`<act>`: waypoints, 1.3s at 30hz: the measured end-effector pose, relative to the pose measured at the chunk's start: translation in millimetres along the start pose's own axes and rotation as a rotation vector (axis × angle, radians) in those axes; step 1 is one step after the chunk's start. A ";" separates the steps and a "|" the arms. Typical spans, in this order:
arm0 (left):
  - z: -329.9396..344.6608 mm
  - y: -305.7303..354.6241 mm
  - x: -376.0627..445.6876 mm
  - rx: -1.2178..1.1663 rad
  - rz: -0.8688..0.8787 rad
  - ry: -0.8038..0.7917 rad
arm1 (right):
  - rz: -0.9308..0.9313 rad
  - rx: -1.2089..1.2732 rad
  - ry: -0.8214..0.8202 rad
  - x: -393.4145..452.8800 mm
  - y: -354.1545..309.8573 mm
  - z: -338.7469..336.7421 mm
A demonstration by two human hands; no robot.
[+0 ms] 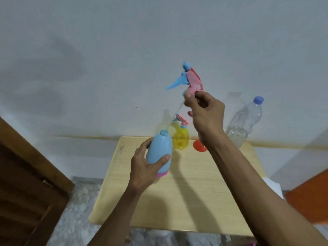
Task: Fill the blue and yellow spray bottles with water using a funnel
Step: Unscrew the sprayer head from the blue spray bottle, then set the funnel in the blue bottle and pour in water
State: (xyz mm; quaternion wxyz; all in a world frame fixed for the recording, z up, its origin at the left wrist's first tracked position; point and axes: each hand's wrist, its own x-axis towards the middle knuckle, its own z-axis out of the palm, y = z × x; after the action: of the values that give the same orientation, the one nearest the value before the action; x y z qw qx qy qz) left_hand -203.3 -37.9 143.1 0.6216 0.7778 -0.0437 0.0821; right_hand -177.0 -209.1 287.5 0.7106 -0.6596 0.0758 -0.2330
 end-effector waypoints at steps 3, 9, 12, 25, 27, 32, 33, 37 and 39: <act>-9.2 -21.5 2.4 0.009 -0.024 -0.024 | -0.011 0.057 0.146 10.1 -1.4 -11.4; -14.2 -53.2 7.4 -0.038 -0.061 -0.085 | 0.086 -0.083 0.282 6.5 49.6 -42.3; -7.8 -68.7 8.0 -0.017 -0.087 -0.111 | 0.191 -0.223 0.275 -4.3 93.9 -58.7; 48.4 -123.8 5.3 0.169 -0.115 -0.159 | 0.586 -0.654 0.036 3.3 268.6 -85.0; 55.2 -129.0 5.0 0.183 -0.128 -0.161 | 0.627 -0.701 0.000 6.6 284.6 -86.7; 66.9 -139.3 3.6 0.206 -0.128 -0.202 | 0.656 -0.881 -0.111 13.7 310.8 -81.6; 68.5 -141.2 3.2 0.200 -0.129 -0.204 | 0.645 -0.922 -0.131 14.3 314.4 -80.0; 72.0 -144.3 2.8 0.202 -0.144 -0.206 | 0.607 -1.022 -0.174 14.2 324.2 -75.4; 72.9 -145.7 3.2 0.215 -0.145 -0.209 | 0.594 -1.039 -0.171 13.2 326.6 -74.5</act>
State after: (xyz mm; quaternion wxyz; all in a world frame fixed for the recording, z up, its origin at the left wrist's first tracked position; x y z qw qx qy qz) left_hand -170.0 -76.3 -11.8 0.5313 0.8452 -0.0427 -0.0401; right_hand -120.8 -275.1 -36.4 0.3336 -0.8873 0.3035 0.0967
